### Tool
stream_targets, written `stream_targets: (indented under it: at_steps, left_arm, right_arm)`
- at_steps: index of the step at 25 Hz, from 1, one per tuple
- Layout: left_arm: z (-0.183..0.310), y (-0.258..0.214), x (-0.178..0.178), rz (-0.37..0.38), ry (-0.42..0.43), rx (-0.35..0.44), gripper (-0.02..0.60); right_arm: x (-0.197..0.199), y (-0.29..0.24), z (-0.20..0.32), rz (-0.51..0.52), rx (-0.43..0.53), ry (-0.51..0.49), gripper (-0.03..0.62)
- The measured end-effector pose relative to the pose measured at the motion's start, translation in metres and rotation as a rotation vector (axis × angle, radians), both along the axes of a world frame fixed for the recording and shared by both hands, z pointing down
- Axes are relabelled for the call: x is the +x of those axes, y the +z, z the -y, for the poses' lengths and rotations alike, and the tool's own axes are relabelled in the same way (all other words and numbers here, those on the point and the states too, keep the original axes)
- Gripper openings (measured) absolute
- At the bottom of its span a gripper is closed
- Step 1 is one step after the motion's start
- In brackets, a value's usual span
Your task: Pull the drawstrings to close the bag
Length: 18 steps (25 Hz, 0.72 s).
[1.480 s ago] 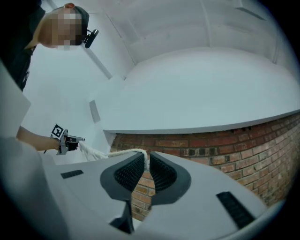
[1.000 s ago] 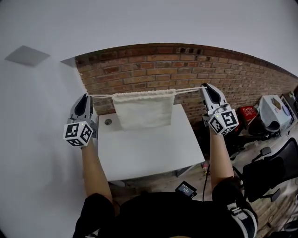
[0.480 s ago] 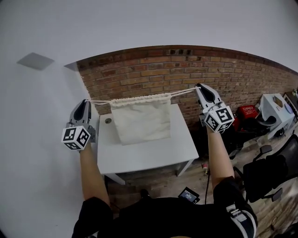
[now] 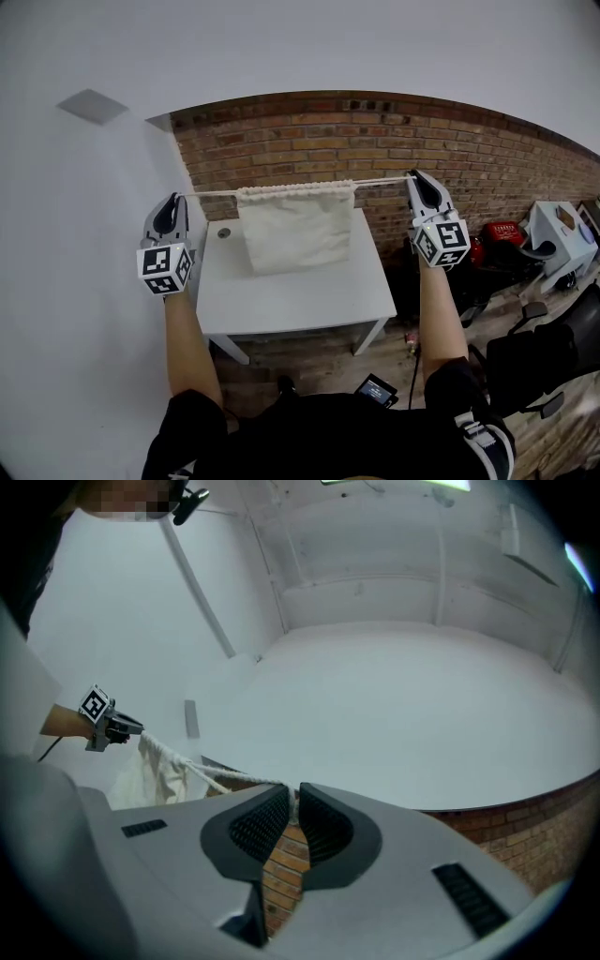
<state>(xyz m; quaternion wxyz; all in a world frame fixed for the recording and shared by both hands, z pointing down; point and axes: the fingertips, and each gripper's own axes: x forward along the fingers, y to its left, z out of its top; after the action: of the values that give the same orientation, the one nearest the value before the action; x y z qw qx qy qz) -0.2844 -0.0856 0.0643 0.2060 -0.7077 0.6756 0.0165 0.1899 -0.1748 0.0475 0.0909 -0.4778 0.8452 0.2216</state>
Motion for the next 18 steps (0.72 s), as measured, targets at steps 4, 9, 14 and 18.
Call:
stream_targets:
  at_steps: [4, 9, 14, 18]
  left_arm:
    - [-0.007, -0.005, -0.013, -0.01, -0.081, 0.004, 0.044]
    - [-0.016, -0.016, -0.022, -0.062, -0.124, 0.054, 0.044]
    - [-0.022, -0.021, -0.03, -0.143, -0.134, 0.117, 0.044]
    - [-0.026, -0.022, -0.034, -0.144, -0.149, 0.124, 0.044]
  right_arm:
    - [0.003, -0.006, -0.006, -0.008, 0.029, 0.02, 0.038]
    - [0.007, -0.01, -0.013, 0.043, 0.036, 0.018, 0.038]
    - [0.008, -0.006, -0.019, 0.092, 0.036, 0.013, 0.038]
    - [0.014, -0.008, -0.022, 0.119, 0.034, 0.011, 0.038]
